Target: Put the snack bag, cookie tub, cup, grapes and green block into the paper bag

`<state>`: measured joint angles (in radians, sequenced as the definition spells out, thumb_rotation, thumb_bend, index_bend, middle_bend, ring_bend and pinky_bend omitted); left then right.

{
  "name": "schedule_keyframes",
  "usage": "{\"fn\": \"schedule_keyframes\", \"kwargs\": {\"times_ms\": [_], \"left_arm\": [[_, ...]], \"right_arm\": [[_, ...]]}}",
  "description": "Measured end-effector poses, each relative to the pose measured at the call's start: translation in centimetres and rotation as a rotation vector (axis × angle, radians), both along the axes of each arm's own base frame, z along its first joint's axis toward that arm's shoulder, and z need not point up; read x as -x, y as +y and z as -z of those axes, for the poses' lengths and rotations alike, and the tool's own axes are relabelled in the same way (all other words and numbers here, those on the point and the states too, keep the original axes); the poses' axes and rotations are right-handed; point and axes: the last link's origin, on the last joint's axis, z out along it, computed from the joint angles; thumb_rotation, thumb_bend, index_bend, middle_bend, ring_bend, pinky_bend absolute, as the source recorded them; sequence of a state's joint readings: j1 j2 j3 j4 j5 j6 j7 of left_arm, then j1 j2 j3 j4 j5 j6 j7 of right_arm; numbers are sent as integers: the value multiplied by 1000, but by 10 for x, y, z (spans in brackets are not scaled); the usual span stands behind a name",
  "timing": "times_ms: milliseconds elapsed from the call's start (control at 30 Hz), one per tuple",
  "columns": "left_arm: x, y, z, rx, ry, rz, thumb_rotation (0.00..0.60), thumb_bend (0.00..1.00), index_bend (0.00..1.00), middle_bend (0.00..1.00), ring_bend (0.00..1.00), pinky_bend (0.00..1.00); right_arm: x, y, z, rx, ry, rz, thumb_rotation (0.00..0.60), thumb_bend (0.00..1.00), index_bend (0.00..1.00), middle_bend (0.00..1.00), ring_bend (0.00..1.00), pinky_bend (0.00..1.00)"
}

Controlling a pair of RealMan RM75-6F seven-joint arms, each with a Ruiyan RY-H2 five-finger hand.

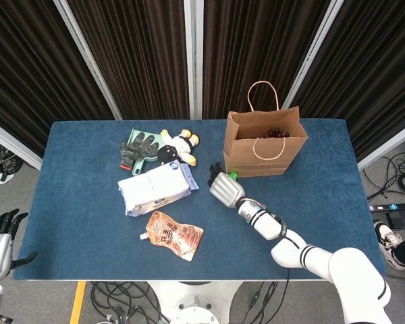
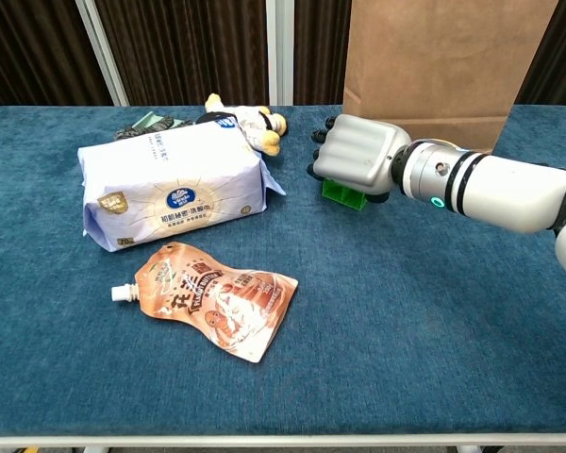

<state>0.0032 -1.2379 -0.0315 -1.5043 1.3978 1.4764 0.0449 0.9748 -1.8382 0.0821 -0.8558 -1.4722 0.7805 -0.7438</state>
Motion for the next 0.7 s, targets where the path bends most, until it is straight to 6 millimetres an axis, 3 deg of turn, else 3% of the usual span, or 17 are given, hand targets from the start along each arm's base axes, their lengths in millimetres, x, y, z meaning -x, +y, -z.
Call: {"fn": "schedule_keyframes", "kwargs": {"times_ms": [333, 533, 700], "left_arm": [[-2, 1, 0, 3, 5, 9, 600, 40, 232, 203, 121, 152], [-5, 3, 0, 11, 11, 16, 600, 39, 232, 202, 121, 152], [-9, 5, 0, 15, 16, 28, 600, 39, 232, 203, 121, 153]], "right_arm": [[-14, 20, -29, -65, -183, -128, 600, 208, 522, 449, 290, 365], [-26, 44, -75, -103, -395, -211, 600, 207, 522, 450, 290, 366], [-35, 62, -128, -105, -618, -260, 600, 207, 522, 450, 290, 368]]}}
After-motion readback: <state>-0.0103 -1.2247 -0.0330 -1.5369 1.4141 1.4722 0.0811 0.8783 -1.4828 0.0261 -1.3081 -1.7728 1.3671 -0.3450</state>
